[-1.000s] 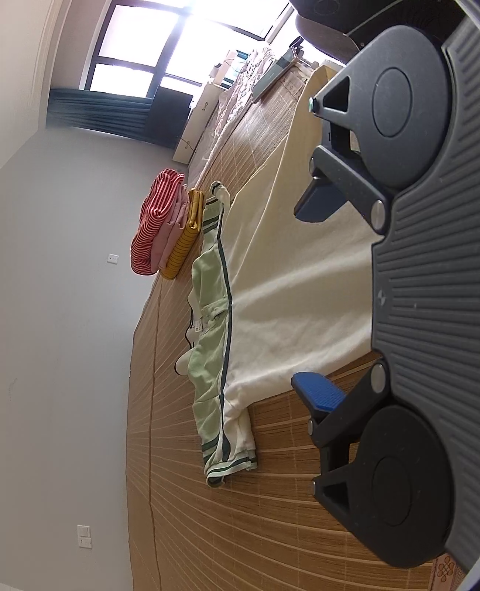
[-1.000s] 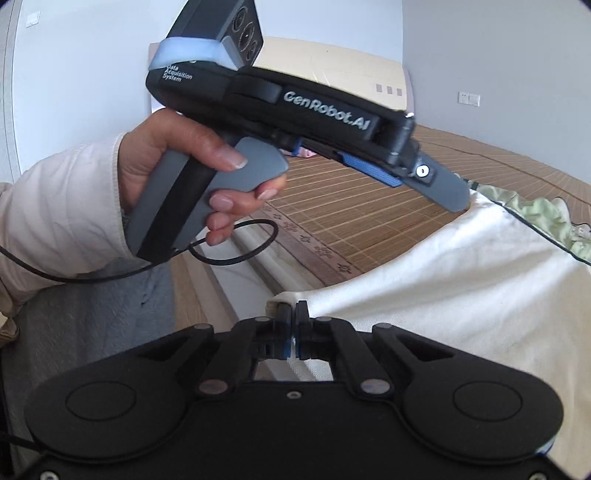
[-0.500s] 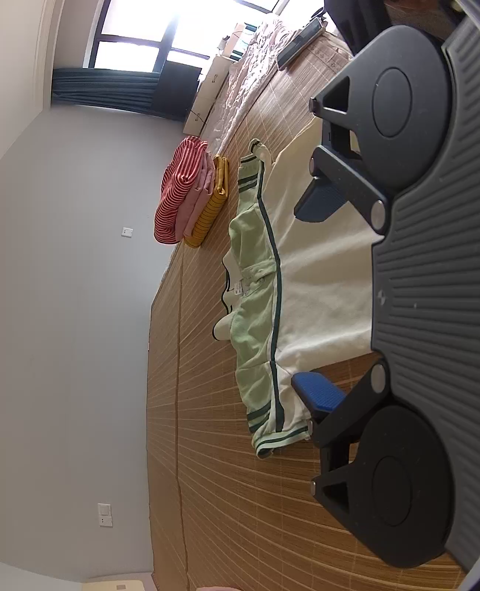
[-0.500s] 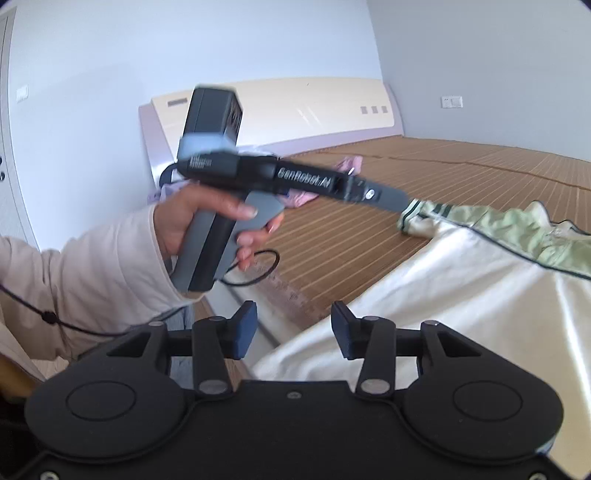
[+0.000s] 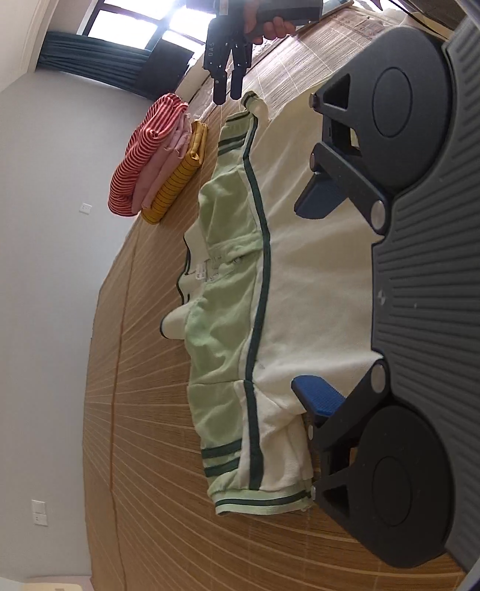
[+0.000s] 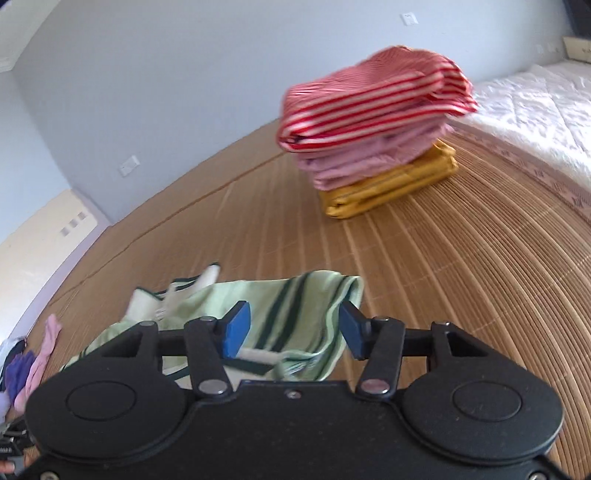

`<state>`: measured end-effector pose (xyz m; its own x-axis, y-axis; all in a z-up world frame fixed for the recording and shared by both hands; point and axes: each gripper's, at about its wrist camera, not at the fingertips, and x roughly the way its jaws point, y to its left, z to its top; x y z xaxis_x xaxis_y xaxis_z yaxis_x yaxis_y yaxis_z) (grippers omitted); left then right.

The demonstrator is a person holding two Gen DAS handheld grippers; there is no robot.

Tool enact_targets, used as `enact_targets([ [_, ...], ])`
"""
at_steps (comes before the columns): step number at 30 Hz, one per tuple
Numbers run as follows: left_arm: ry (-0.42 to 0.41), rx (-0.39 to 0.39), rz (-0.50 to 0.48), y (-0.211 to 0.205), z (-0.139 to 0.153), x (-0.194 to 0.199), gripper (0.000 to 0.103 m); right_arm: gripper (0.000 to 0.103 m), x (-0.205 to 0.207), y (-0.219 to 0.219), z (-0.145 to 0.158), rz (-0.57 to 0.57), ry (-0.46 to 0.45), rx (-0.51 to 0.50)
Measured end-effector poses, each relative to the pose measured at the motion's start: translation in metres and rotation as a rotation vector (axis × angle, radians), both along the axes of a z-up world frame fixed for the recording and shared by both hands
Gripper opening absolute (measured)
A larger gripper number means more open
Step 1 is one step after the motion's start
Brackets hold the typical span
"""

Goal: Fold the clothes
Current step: 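Move the right gripper to the green sleeve cuff and grasp it, then lift the sleeve and fold it across the cream body, open right gripper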

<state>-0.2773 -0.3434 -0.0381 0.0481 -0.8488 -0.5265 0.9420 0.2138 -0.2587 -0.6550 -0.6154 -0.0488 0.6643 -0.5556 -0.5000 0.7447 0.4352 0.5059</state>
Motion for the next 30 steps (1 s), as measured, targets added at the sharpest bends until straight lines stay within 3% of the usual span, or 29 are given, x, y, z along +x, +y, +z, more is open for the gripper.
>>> enact_targets([
  [3, 0.083, -0.005, 0.013, -0.006, -0.015, 0.009, 0.095, 0.054, 0.007, -0.015, -0.02, 0.023, -0.027, 0.035],
  [6, 0.09, -0.031, 0.02, -0.006, -0.026, 0.008, 0.095, 0.053, 0.028, -0.018, -0.018, 0.066, -0.011, 0.003],
  [8, 0.047, -0.044, 0.0, -0.005, -0.027, 0.003, 0.095, 0.021, 0.039, -0.014, -0.017, 0.108, 0.027, -0.019],
  [9, 0.022, -0.043, -0.008, -0.005, -0.027, 0.001, 0.095, 0.011, 0.041, -0.01, -0.017, 0.112, 0.061, -0.046],
  [10, -0.001, -0.042, -0.014, -0.006, -0.028, -0.002, 0.095, 0.009, 0.039, -0.009, -0.014, 0.081, 0.079, -0.076],
  [15, -0.061, -0.049, -0.042, -0.002, -0.027, -0.011, 0.095, 0.008, 0.01, -0.015, -0.004, -0.04, 0.039, -0.121],
  [18, -0.016, -0.055, -0.036, 0.0, -0.025, -0.007, 0.095, 0.008, 0.01, -0.017, -0.01, -0.034, 0.12, -0.12],
  [20, -0.013, -0.056, -0.025, 0.0, -0.026, -0.006, 0.095, 0.013, 0.01, -0.018, -0.015, -0.048, 0.129, -0.106],
  [24, -0.018, -0.054, -0.017, 0.001, -0.025, -0.008, 0.095, 0.047, 0.006, -0.014, -0.009, -0.058, 0.108, -0.092],
  [28, -0.046, -0.042, -0.024, 0.0, -0.026, -0.011, 0.095, 0.047, 0.005, -0.008, -0.014, -0.064, 0.043, -0.028],
  [30, -0.063, -0.038, -0.026, 0.0, -0.027, -0.014, 0.095, 0.045, 0.013, -0.002, -0.018, -0.062, 0.083, -0.057],
])
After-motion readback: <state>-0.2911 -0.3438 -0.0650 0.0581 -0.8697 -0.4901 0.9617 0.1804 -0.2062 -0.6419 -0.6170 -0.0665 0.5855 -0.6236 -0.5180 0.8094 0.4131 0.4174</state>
